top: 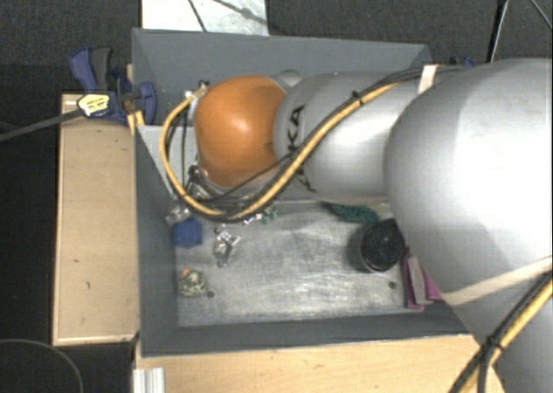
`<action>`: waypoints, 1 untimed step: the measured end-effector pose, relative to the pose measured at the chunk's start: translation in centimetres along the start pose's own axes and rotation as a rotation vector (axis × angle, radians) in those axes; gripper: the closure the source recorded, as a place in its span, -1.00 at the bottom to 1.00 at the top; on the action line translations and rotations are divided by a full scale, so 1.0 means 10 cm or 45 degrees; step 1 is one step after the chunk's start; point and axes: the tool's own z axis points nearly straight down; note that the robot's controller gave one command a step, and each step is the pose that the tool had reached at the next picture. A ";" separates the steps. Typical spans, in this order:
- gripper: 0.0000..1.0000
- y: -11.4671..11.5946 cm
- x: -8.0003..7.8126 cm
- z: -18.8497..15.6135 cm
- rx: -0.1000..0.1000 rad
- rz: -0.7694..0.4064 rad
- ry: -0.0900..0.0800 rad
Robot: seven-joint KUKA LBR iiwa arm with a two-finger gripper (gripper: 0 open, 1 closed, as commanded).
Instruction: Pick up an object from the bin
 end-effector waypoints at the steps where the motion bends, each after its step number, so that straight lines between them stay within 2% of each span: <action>1: 1.00 0.00 -0.01 -0.01 -0.001 0.008 -0.002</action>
Offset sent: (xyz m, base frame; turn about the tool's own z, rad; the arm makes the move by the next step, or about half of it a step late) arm 0.0000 0.0000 0.0000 0.0000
